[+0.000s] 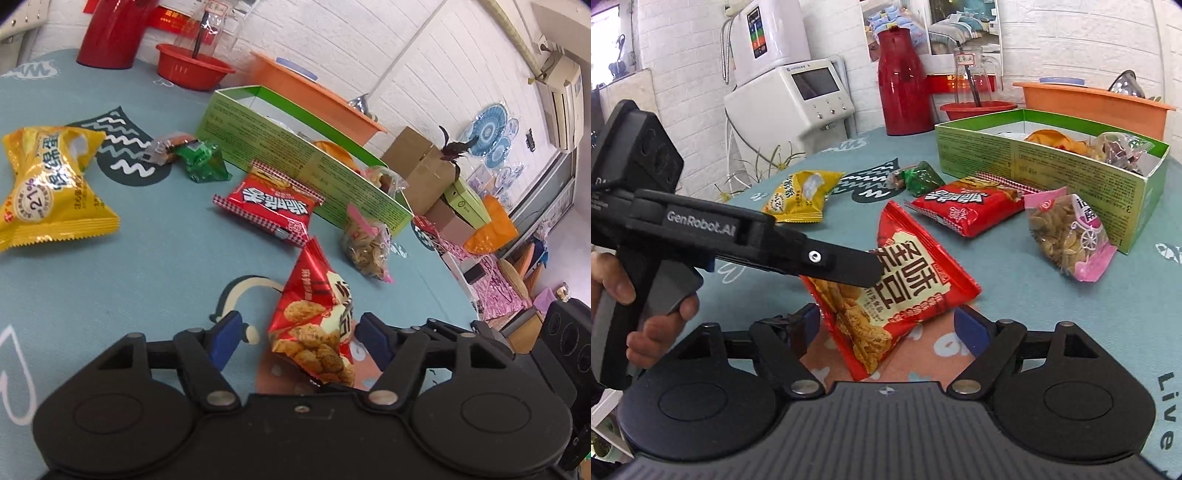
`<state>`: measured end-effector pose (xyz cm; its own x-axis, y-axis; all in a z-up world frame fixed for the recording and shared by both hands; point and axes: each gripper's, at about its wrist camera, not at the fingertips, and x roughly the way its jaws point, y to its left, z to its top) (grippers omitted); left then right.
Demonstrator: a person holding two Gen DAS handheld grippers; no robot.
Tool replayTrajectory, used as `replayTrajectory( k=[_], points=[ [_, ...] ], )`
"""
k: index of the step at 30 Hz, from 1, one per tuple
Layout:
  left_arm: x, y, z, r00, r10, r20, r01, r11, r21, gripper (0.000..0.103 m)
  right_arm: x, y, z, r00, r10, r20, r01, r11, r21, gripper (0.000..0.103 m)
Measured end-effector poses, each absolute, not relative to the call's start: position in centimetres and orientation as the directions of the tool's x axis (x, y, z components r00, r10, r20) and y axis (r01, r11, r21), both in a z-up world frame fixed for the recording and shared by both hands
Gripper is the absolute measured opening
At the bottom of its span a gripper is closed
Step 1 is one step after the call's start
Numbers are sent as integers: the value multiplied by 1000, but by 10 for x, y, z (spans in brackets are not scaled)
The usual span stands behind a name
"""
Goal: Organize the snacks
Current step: 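Carry the red egg-crisp bag over the green box and open the left gripper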
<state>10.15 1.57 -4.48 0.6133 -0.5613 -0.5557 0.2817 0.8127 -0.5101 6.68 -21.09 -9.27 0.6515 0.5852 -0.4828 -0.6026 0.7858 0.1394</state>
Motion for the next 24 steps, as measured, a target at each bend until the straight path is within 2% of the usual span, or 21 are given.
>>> replayTrajectory(
  k=[4, 6, 7, 8, 9, 10, 15, 24],
  points=[
    [104, 14, -48, 600, -576, -555, 288, 803, -522, 101, 68, -202, -94, 638, 583, -503, -616, 778, 122, 103],
    [106, 14, -49, 592, -586, -553, 289, 795, -534, 82, 69, -196, -94, 638, 575, -512, -623, 776, 96, 103],
    [107, 14, -50, 589, -590, -552, 287, 792, -539, 80, 69, -192, -94, 640, 570, -516, -626, 776, 81, 103],
    [108, 13, -51, 590, -587, -554, 285, 793, -538, 72, 70, -190, -94, 646, 558, -520, -624, 779, 61, 103],
    [108, 12, -51, 589, -587, -555, 285, 794, -537, 73, 70, -187, -94, 658, 542, -523, -618, 785, 38, 103],
    [107, 11, -51, 590, -586, -556, 283, 795, -537, 72, 70, -186, -94, 679, 518, -520, -603, 798, 8, 96],
    [101, 7, -41, 616, -579, -535, 294, 798, -526, 70, 66, -192, -92, 699, 511, -500, -600, 799, -23, 83],
    [120, -8, 24, 701, -600, -386, 403, 779, -479, 70, 76, -208, -39, 800, 501, -331, -556, 826, -96, 82]
  ],
)
